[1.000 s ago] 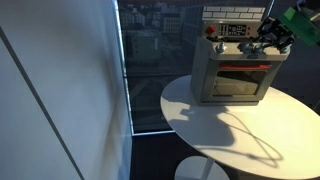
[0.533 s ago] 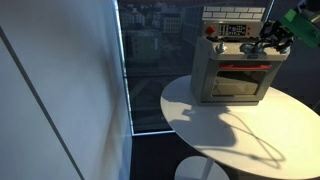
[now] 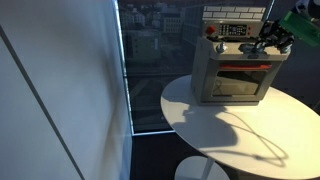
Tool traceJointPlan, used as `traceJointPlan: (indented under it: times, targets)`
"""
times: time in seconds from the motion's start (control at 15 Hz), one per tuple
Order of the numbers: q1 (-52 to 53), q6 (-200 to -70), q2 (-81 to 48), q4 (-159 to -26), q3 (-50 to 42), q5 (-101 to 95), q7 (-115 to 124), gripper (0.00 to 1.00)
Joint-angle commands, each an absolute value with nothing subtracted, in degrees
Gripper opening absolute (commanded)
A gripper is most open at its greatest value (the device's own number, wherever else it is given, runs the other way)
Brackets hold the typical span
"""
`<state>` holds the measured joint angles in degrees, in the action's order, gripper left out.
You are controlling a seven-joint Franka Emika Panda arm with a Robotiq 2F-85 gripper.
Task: Turn the second blue knob from the right to the left
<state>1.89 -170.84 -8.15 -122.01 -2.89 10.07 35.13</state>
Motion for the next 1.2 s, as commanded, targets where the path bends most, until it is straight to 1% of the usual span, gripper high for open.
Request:
traceJointPlan:
  times: [0.0,0.6,1.13]
  targets:
    - [3.79,-168.76,-6.23,-122.15,-5.89,2.57,39.21,0.11]
    - [6.65,-165.07,-4.98,-121.31,-9.58,-13.33,45.93,0.1]
    - [7.08,-161.71,-4.51,-120.23,-9.84,-20.1,46.59,0.1]
